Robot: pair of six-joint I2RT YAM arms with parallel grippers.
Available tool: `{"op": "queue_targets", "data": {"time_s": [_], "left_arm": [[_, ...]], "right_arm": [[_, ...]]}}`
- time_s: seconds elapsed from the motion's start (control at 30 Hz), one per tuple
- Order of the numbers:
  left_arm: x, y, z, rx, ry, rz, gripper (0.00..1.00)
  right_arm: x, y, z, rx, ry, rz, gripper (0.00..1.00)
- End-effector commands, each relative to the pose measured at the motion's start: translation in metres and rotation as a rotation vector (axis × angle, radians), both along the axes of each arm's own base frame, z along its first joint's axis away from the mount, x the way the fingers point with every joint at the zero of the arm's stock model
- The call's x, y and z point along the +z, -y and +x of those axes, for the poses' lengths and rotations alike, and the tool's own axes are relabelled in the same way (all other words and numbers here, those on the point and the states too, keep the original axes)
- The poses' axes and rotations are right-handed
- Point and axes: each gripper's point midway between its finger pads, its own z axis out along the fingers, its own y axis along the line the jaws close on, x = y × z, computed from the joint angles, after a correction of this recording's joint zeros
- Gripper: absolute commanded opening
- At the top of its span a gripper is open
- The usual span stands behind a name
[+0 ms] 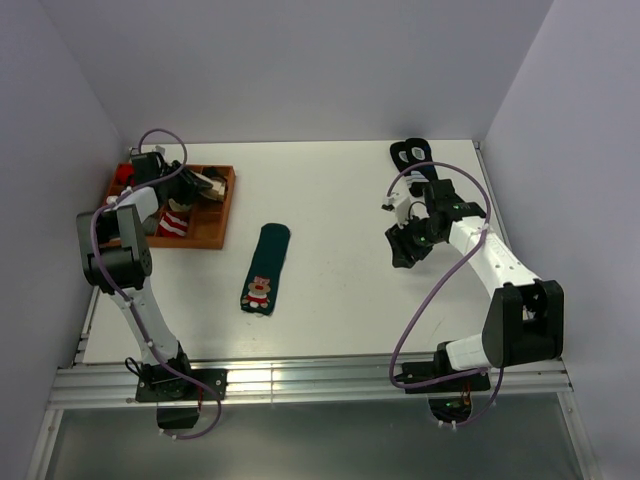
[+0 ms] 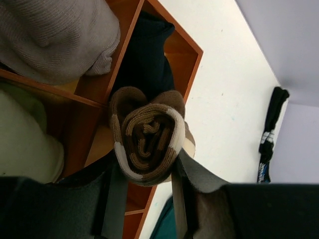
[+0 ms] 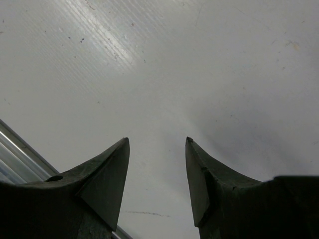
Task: Roll the socks
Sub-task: Place the sock in the storage box.
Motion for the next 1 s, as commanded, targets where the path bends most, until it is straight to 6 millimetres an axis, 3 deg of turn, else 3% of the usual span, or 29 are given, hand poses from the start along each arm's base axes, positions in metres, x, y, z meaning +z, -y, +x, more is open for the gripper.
{"op": "queue_targets", "data": {"time_s": [0.0,0.5,0.97], "left_arm": [[-0.046,0.004,-0.039,-0.070,-0.214,0.038,0.00],[-0.081,-0.004,-0.063,-0.071,-0.383,0.096,0.00],[-0.096,0.007,-0.040,0.053,-0.487,0.269,0.00]], "right_arm": [[0.010,0.003,0.005,0.003,0.061,0.002,0.56],[0.010,0.003,0.003,0.009,0.064,0.003,0.56],[0.010,0.003,0.005,0.008,0.054,0.007,0.56]]}}
